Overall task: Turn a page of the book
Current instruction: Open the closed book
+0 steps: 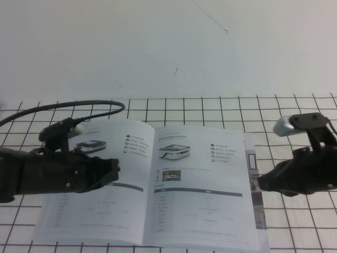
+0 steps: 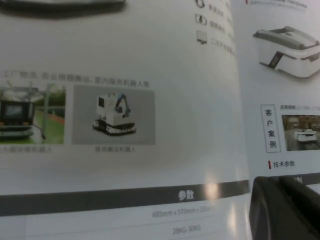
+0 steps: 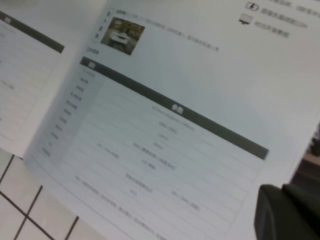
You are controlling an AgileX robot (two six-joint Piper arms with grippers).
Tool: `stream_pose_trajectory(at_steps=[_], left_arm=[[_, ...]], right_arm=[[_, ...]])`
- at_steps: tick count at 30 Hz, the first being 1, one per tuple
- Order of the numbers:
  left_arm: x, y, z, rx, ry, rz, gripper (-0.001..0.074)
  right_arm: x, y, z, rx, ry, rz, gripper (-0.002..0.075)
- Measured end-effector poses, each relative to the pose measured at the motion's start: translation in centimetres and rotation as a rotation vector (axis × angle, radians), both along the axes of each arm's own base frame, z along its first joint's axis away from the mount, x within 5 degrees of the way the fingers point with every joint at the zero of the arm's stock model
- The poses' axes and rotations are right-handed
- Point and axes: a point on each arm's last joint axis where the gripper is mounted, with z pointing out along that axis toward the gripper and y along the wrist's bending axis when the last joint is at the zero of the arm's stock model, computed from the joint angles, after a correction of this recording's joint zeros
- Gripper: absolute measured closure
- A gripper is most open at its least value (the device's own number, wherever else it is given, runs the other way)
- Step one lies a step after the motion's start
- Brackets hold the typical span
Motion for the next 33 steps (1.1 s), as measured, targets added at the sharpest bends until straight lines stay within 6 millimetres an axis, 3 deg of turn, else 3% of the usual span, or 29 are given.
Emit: stream_pose_trajectory(at_steps=[8, 16, 19, 26, 33], left_arm=[[0.6, -4.2, -2.0, 0.027, 0.035, -0.024, 0.0737], [1.3, -4.0, -4.2, 0.039, 0.115, 0.107, 0.0738], [1.4, -4.0, -4.8, 0.039, 0.137, 0.121, 0.0738], [1.6, -4.0, -5.5, 0.028, 0.164, 0.133, 0.0738], [1.8, -4.2, -5.5, 0.017, 0.165, 0.129, 0.0738]], right_arm=[[3.7, 2.6, -2.7, 0.020, 0.093, 0.055, 0.0725], [5.1, 2.9, -5.2, 0.021, 0.183, -0.001, 0.0718], [5.2, 2.9, -5.2, 0.021, 0.188, -0.015, 0.0646], [5.9, 3.2, -4.5, 0.053, 0.198, -0.049, 0.0307], [5.8, 3.3, -4.5, 0.071, 0.222, -0.059, 0.0258]])
